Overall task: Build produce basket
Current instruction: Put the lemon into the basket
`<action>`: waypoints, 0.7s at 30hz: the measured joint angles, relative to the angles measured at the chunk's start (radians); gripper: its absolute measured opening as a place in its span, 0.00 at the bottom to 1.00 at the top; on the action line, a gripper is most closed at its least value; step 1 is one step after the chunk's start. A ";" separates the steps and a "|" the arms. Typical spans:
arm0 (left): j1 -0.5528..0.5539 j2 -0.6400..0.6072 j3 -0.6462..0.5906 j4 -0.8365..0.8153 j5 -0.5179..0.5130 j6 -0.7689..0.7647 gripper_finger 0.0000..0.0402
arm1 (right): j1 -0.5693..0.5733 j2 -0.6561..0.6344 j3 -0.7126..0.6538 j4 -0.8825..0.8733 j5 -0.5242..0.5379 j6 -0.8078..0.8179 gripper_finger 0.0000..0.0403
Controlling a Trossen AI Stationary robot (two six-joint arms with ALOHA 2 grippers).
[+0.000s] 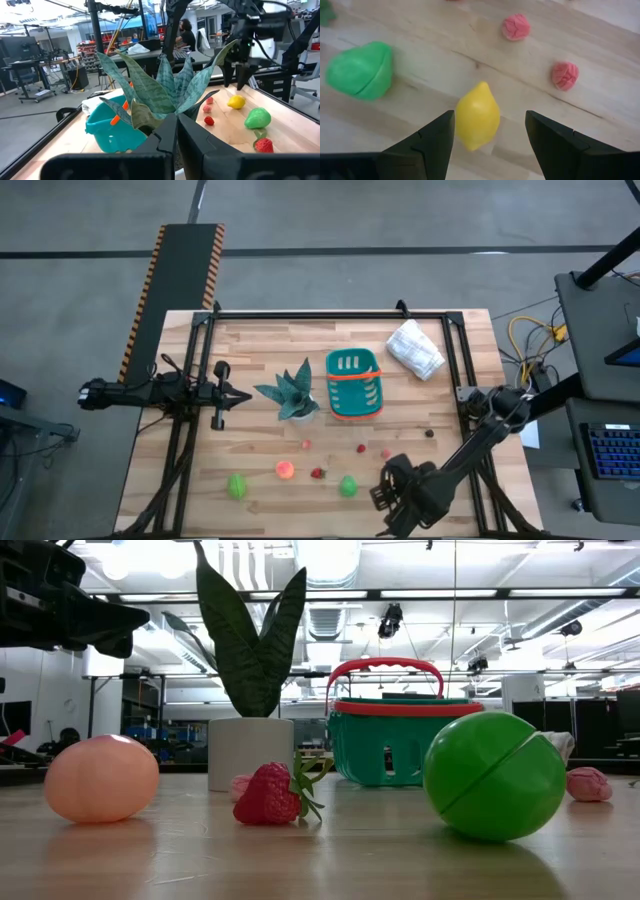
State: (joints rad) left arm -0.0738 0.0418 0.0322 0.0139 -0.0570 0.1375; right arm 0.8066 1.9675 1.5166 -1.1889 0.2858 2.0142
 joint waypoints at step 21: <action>0.000 0.000 0.000 0.001 0.000 0.000 0.00 | -0.002 0.050 0.000 0.078 0.057 0.075 0.58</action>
State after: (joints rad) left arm -0.0742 0.0418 0.0322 0.0151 -0.0570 0.1375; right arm 0.8047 2.0178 1.5166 -1.1112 0.3430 2.0890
